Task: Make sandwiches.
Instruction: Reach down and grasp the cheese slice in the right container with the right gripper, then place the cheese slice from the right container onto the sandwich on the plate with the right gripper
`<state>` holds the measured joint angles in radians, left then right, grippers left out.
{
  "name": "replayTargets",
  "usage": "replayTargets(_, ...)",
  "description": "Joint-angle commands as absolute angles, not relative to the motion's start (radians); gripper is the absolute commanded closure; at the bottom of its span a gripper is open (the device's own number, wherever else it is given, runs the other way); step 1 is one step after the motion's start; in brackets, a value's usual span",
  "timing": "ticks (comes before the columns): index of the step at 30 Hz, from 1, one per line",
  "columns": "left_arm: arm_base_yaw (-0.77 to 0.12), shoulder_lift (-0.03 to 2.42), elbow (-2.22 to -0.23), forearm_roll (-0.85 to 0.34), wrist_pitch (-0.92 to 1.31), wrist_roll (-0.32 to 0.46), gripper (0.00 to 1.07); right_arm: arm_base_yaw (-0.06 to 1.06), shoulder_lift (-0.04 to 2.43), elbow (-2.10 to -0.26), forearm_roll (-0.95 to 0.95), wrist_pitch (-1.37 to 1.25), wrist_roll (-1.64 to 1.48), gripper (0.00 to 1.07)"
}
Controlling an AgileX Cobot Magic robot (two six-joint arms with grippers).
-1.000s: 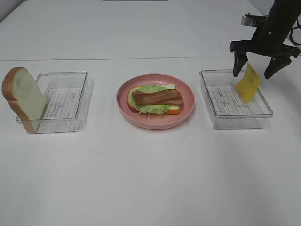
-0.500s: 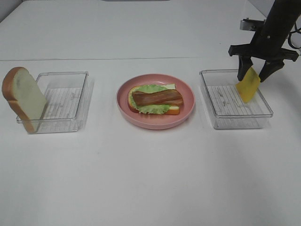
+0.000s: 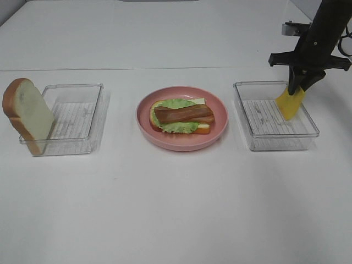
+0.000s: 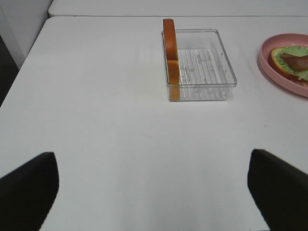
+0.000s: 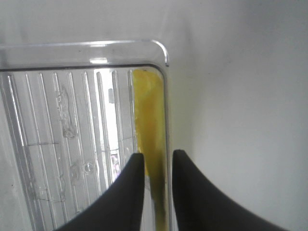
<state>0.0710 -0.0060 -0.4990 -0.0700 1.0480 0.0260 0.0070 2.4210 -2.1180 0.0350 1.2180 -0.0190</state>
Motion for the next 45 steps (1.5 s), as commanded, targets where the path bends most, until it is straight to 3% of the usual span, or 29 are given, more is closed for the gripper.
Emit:
replayTargets(1, 0.069, -0.025, -0.499, -0.076, 1.033, 0.017, 0.06, 0.006, 2.425, -2.124, 0.033, 1.232, -0.029, 0.86)
replayTargets(4, 0.069, -0.025, -0.499, -0.076, 1.033, 0.017, 0.06, 0.006, 2.425, -2.124, 0.033, 1.232, -0.029, 0.89)
replayTargets(6, 0.069, -0.025, -0.499, -0.076, 1.033, 0.017, 0.06, 0.006, 2.425, -2.124, 0.032, 1.240, -0.018, 1.02)
replayTargets(8, 0.069, -0.025, -0.499, -0.076, 1.033, 0.017, 0.06, 0.006, 2.425, -2.124, 0.032, 1.247, -0.017, 1.07)
replayTargets(24, 0.069, -0.025, -0.499, -0.076, 1.033, 0.017, 0.06, 0.006, 2.276, -2.123, 0.057, 1.280, 0.017, 1.07)
replayTargets(27, 0.069, -0.025, -0.499, -0.076, 1.033, 0.017, 0.06, 0.006, 2.219, -2.113, 0.105, 1.280, 0.017, 1.07)
replayTargets(37, 0.069, -0.025, -0.499, -0.076, 1.033, 0.017, 0.06, 0.008, 1.968, -1.828, 0.464, 1.133, -0.116, 1.07)
replayTargets(41, 0.069, -0.025, -0.499, -0.076, 1.033, 0.017, 0.06, 0.065, 1.959, -1.721, 0.665, 1.029, -0.213, 1.07)
replayTargets(44, 0.069, -0.025, -0.499, -0.076, 1.033, 0.017, 0.06, 0.089, 1.966, -1.707, 0.694, 1.007, -0.228, 1.07)
replayTargets(45, 0.069, -0.025, -0.499, -0.076, 1.033, 0.017, 0.06, 0.142, 1.989, -1.698, 0.722, 0.974, -0.233, 1.07)
